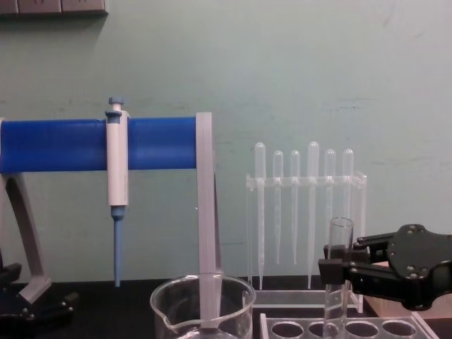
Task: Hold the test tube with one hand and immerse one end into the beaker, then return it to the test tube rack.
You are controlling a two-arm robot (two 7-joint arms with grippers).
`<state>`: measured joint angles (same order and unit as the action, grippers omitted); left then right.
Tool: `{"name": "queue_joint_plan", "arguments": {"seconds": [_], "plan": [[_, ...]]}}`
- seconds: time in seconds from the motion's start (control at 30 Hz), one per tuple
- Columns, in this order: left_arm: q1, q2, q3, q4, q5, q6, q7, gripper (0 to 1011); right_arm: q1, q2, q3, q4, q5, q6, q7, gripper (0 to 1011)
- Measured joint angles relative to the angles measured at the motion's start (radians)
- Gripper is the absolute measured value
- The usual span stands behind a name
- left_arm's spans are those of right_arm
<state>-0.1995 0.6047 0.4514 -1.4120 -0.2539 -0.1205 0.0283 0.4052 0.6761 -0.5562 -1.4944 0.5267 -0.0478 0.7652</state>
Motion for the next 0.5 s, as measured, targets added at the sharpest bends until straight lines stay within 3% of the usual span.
{"name": "queue_joint_plan", "arguments": {"seconds": [0.2, 0.5], "plan": [[0.000, 0.000, 0.000, 0.000, 0.000, 0.000, 0.000, 1000, 0.001, 0.000, 0.000, 0.000, 0.003, 0.000, 0.001, 243], [0.000, 0.000, 0.000, 0.000, 0.000, 0.000, 0.000, 1000, 0.001, 0.001, 0.001, 0.000, 0.007, 0.001, 0.003, 509]]}}
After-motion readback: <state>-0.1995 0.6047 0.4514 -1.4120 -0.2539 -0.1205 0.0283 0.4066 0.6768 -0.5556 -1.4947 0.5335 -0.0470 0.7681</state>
